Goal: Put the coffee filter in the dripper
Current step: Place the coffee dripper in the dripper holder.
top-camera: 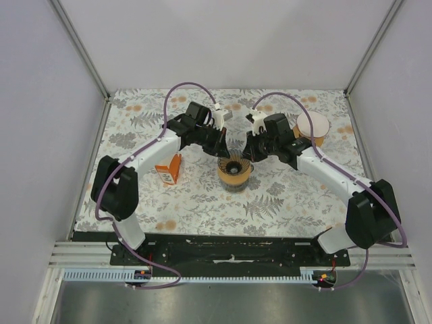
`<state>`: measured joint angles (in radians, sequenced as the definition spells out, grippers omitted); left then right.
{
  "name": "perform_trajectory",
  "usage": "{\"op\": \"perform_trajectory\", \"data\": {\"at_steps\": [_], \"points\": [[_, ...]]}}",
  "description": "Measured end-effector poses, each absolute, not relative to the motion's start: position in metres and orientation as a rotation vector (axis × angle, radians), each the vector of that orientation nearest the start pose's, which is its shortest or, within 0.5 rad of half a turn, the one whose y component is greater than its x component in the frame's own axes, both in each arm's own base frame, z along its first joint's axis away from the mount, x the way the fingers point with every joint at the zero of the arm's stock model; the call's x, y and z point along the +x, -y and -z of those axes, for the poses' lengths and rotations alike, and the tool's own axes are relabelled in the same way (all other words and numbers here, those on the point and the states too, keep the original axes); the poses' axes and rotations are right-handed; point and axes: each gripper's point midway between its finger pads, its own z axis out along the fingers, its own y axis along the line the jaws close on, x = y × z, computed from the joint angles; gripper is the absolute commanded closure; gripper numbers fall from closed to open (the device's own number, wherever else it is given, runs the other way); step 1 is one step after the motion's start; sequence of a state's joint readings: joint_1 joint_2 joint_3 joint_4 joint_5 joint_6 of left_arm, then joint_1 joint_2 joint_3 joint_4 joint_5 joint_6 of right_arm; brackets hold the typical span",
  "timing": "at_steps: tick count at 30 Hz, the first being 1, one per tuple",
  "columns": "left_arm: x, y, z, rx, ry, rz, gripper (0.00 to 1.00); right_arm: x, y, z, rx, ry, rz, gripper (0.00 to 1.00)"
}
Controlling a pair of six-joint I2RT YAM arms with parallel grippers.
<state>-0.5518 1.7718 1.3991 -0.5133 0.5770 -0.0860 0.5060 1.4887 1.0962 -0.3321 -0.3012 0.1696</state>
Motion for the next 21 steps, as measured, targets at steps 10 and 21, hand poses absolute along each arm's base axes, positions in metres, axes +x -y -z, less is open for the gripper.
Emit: {"op": "perform_trajectory", "data": {"at_steps": [10,21], "points": [[0.319,0.313,-0.139,0.838,-2.343,0.990,0.97,0.325,-0.243,-0.147,-0.521,-2.271,-0.668,1.00],[0.326,0.317,-0.149,0.986,-2.357,0.886,0.63,0.324,-0.242,-0.157,-0.518,-2.259,-0.643,0.93]]}}
